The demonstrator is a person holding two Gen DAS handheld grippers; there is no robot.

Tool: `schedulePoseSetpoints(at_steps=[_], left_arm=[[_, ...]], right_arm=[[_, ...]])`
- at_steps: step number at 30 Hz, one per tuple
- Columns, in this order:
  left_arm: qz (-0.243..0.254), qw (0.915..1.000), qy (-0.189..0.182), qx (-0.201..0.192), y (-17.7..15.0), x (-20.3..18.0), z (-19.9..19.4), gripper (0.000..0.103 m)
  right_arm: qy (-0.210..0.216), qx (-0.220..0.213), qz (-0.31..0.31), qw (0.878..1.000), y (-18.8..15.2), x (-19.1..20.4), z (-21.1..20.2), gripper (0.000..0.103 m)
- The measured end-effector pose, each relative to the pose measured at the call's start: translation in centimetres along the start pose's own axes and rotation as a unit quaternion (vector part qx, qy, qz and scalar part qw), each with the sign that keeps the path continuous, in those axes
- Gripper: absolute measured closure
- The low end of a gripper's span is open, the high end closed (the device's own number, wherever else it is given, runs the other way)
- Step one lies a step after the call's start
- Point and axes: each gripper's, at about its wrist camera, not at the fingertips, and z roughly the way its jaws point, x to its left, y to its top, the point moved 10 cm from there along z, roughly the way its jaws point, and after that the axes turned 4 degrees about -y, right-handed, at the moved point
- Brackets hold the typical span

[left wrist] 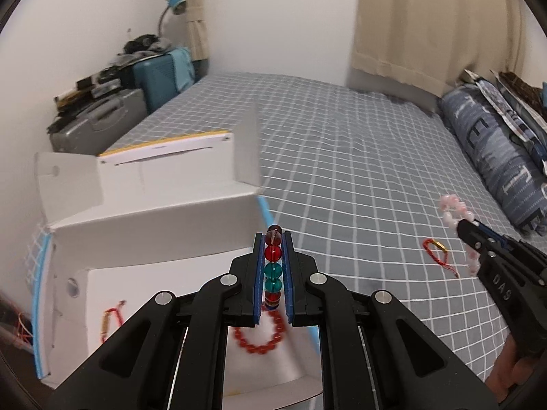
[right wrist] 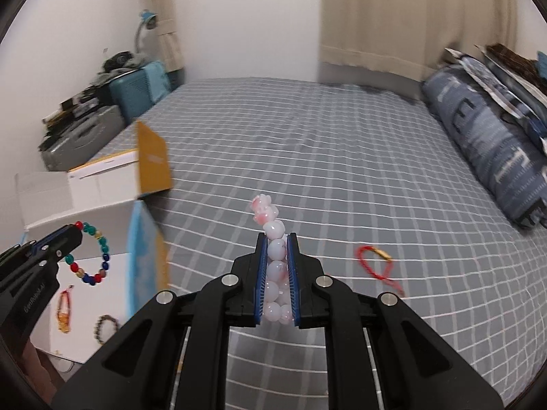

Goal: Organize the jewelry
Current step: 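Lift both bracelets and carry them over the white box, then lower both bracelets into the box and open both tools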

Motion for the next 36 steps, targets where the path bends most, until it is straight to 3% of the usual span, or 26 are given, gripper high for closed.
schedulePoseSetpoints(at_steps=[11, 18, 27, 36], left_arm=[[-0.043, 0.9978, 0.052, 0.000, -2.5, 9.9, -3.3, 0.094], [-0.073, 0.9930, 0.092, 0.011, -5.0, 15.4, -3.9, 0.094], [-0.096, 0.9887, 0.094, 0.065, -9.4, 18.8, -1.0, 0.094], [-0.105, 0.9860, 0.092, 0.091, -10.7, 19.8, 0.5, 0.094]], right_arm=[[0.081, -0.004, -0.070, 0.994, -1.4, 13.1, -0.8, 0.092], [0.103, 0.005, -0.120, 0.987, -4.3, 19.5, -0.5, 0.092], [0.103, 0.047, -0.141, 0.983, -7.3, 22.5, 2.0, 0.092], [0.101, 0.086, -0.148, 0.980, -9.1, 23.1, 4.1, 0.092]])
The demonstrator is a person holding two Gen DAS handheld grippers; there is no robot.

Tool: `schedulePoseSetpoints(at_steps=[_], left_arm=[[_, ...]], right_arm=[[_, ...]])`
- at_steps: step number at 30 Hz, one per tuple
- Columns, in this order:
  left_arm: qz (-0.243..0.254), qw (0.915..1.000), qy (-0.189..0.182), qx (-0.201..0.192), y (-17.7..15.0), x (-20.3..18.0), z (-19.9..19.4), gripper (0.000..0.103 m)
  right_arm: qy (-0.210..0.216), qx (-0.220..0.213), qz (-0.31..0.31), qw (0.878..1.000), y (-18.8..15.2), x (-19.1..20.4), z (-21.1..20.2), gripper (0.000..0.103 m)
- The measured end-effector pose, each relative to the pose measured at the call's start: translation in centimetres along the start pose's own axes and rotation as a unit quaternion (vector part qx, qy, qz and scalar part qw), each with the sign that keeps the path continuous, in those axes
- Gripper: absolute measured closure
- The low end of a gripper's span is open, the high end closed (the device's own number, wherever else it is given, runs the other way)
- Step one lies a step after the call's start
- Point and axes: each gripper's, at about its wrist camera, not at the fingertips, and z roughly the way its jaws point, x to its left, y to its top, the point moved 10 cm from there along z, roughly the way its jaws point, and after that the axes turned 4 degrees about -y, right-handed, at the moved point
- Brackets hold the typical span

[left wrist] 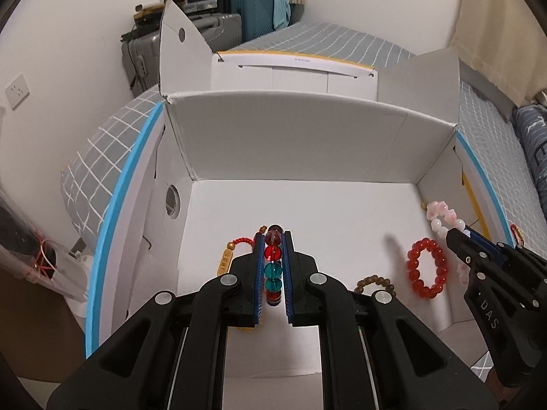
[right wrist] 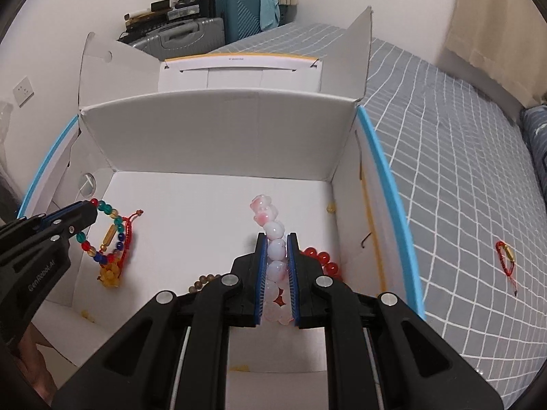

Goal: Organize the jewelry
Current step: 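Lower both bracelets into the box and open both tools, then withdraw both tools from the box toward the red cord bracelet and pearls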

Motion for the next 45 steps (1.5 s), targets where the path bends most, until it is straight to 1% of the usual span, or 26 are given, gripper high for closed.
schedulePoseSetpoints(at_steps=[4, 8, 12, 13, 14, 15, 16, 17, 18, 19, 20, 21, 23, 25, 29, 32, 34, 38, 45], left_arm=[[0.004, 1.0000, 0.003, -0.004, 0.0, 0.1, 0.1, 0.094], [0.004, 1.0000, 0.001, 0.006, -0.3, 0.3, 0.7, 0.093], [0.002, 1.0000, 0.002, 0.003, -0.2, 0.4, 0.5, 0.092], [0.000, 1.0000, 0.001, 0.003, -0.2, 0.4, 0.5, 0.091], [-0.001, 1.0000, -0.002, 0.002, -0.2, 0.4, 0.4, 0.089], [-0.001, 1.0000, -0.004, 0.000, -0.1, 0.4, 0.3, 0.086], [0.000, 1.0000, -0.004, -0.007, 0.0, 0.4, 0.1, 0.076], [0.001, 0.9999, -0.002, -0.011, 0.1, 0.4, -0.1, 0.065], [0.001, 0.9999, 0.001, -0.017, 0.2, 0.4, -0.3, 0.058], [0.002, 0.9997, 0.004, -0.023, 0.3, 0.4, -0.6, 0.050], [0.002, 0.9996, 0.006, -0.029, 0.5, 0.5, -0.9, 0.044], [0.002, 0.9994, 0.008, -0.032, 0.6, 0.6, -1.2, 0.040], [-0.001, 0.9991, 0.011, -0.040, 0.9, 0.7, -1.7, 0.021], [0.002, 0.9986, 0.019, -0.050, 1.1, 0.8, -2.0, 0.012], [0.004, 0.9984, 0.022, -0.052, 1.0, 0.8, -2.4, 0.006], [0.006, 0.9981, 0.020, -0.059, 1.2, 0.3, -3.0, 0.006], [0.008, 0.9978, 0.021, -0.063, 1.3, -0.2, -3.2, 0.006], [0.016, 0.9976, 0.014, -0.065, 1.5, -2.0, -3.8, 0.006], [0.039, 0.9965, -0.011, -0.074, 1.8, -7.0, -5.3, 0.006]], right_arm=[[-0.002, 0.001, -0.004, 1.000, -0.1, 0.4, 0.3, 0.092], [-0.001, 0.005, -0.005, 1.000, -0.3, 0.5, 0.6, 0.091], [-0.003, 0.003, -0.006, 1.000, -0.1, 0.7, 0.7, 0.091], [-0.006, 0.000, -0.008, 1.000, -0.1, 0.6, 0.5, 0.088], [-0.005, -0.003, -0.007, 1.000, 0.0, 0.6, 0.4, 0.078], [-0.003, -0.005, -0.005, 1.000, 0.0, 0.7, 0.2, 0.072], [0.003, -0.012, -0.003, 1.000, 0.2, 0.7, -0.1, 0.062], [0.004, -0.016, -0.002, 1.000, 0.3, 0.7, -0.4, 0.058], [0.004, -0.021, -0.002, 1.000, 0.4, 0.7, -0.6, 0.056], [0.004, -0.025, -0.002, 1.000, 0.6, 0.6, -0.9, 0.052], [0.003, -0.030, 0.000, 1.000, 0.8, 0.4, -1.2, 0.046], [0.002, -0.033, 0.002, 0.999, 1.0, 0.2, -1.5, 0.043], [0.002, -0.042, 0.011, 0.999, 1.5, -0.4, -2.2, 0.030], [-0.002, -0.051, 0.008, 0.999, 1.8, -0.7, -2.8, 0.023], [-0.015, -0.066, 0.010, 0.998, 2.2, -1.6, -3.8, 0.012], [-0.022, -0.073, 0.015, 0.997, 2.4, -2.5, -4.6, 0.008], [-0.025, -0.077, 0.015, 0.997, 2.5, -3.1, -5.1, 0.008], [-0.048, -0.080, 0.008, 0.996, 2.1, -5.0, -5.8, 0.008], [-0.067, -0.085, 0.048, 0.993, 1.5, -10.5, -7.8, 0.008]])
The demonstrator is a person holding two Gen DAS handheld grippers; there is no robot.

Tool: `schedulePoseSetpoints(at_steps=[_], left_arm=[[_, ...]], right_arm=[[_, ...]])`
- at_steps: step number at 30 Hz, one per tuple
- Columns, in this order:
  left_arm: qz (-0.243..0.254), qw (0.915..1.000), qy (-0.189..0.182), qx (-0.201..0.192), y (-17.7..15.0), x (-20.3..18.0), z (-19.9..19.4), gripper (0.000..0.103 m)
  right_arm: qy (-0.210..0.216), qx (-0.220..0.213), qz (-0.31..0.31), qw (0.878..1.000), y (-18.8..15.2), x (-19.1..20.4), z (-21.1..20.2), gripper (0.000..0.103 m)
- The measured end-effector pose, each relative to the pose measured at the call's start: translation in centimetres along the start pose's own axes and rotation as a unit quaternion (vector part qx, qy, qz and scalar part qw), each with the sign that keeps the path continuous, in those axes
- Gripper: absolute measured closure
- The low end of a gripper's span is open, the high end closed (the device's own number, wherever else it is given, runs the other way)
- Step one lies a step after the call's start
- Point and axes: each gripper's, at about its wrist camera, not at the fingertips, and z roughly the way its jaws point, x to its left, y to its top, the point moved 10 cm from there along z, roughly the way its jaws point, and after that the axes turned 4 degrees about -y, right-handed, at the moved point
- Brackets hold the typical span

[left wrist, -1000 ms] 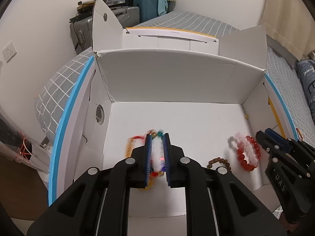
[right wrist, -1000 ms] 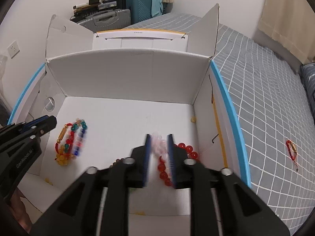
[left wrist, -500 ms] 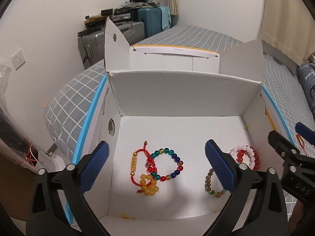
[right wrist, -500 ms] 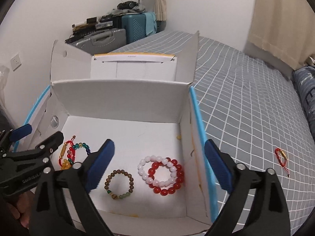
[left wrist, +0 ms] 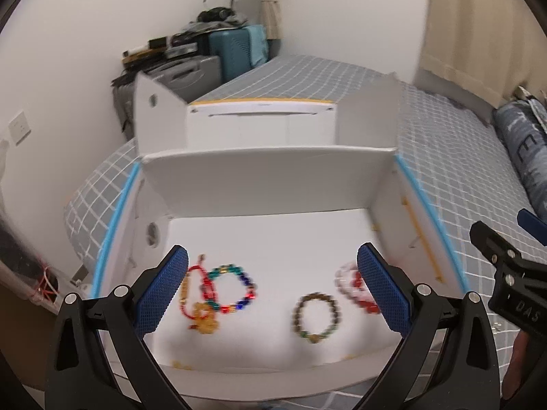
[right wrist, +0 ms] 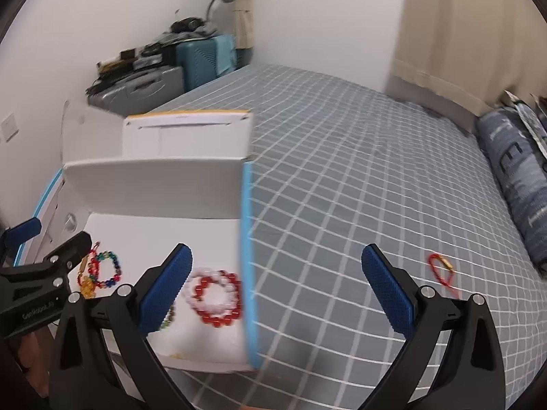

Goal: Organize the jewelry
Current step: 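Withdraw both tools from the box toward the red cord bracelet and pearls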

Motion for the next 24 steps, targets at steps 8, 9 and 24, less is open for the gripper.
schedulePoseSetpoints(at_steps=[8, 9, 24], left_arm=[[0.032, 0.9987, -0.038, 0.006, 0.1, -7.5, -0.6, 0.006], [0.034, 0.9985, -0.043, 0.009, 0.0, -8.4, -0.6, 0.006], [0.116, 0.9831, -0.126, 0.066, -5.6, -24.5, 1.4, 0.006]], right_arm=[[-0.035, -0.002, 0.027, 0.999, -0.3, -8.0, -1.0, 0.008], [-0.040, -0.002, 0.030, 0.999, -0.4, -8.9, -1.1, 0.008], [-0.053, 0.057, 0.104, 0.992, -4.2, -23.8, 2.7, 0.008]])
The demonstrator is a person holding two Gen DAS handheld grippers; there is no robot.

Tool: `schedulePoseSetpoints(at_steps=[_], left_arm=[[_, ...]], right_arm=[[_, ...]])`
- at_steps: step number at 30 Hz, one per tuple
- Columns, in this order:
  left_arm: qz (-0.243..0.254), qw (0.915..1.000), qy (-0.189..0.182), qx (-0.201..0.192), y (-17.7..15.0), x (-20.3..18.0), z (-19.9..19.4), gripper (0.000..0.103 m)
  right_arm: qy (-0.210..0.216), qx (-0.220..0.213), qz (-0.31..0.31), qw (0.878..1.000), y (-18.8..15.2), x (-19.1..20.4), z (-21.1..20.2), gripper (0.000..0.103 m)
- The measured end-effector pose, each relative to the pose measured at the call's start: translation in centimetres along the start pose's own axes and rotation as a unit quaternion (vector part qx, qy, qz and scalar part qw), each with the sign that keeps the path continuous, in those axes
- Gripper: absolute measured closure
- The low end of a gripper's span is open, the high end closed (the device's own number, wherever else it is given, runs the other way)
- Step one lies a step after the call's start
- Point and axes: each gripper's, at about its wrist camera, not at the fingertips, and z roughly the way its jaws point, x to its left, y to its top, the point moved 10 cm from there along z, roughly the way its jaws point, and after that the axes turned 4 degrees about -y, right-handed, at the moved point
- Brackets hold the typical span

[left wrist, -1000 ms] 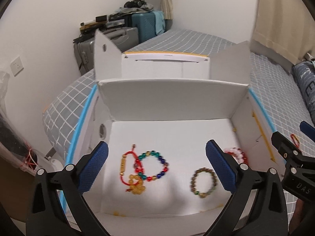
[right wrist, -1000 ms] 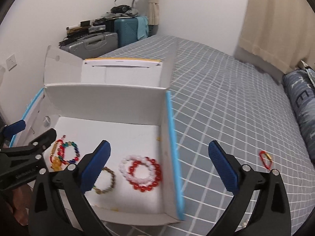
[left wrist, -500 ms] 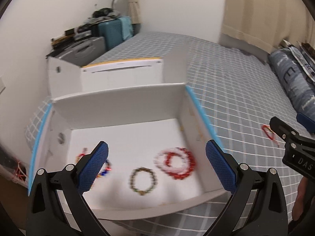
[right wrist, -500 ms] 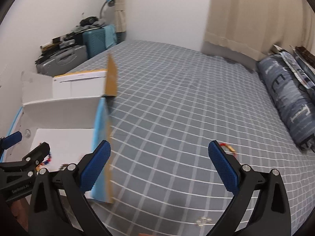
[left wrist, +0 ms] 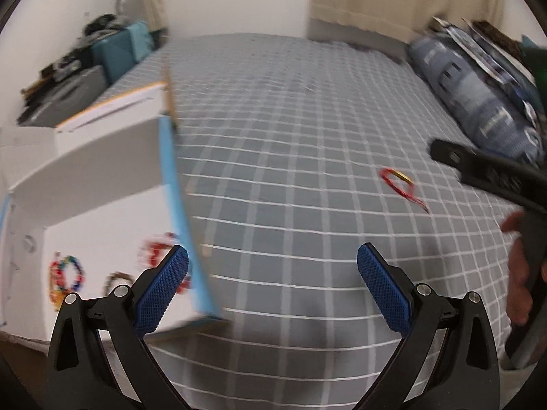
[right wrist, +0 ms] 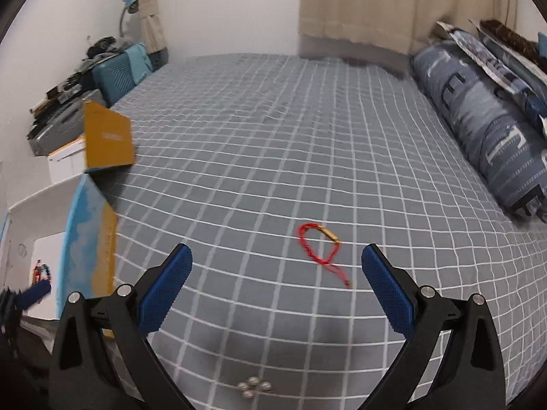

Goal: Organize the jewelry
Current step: 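Withdraw both tools from the box toward the red cord bracelet and pearls, then grasp the red cord bracelet with the right tool while the left grasps the pearl earrings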

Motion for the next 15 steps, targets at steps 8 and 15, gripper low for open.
schedulePoseSetpoints(at_steps=[8, 15], left_arm=[[0.025, 0.9993, -0.012, 0.026, -1.9, -5.4, 3.8, 0.006], [0.039, 0.9970, -0.024, 0.062, -5.1, -9.3, 7.6, 0.006]], right_arm=[[-0.011, 0.038, -0.001, 0.999, -0.4, -3.7, 5.4, 0.009], [-0.002, 0.079, -0.002, 0.997, -1.0, -5.4, 10.7, 0.009]])
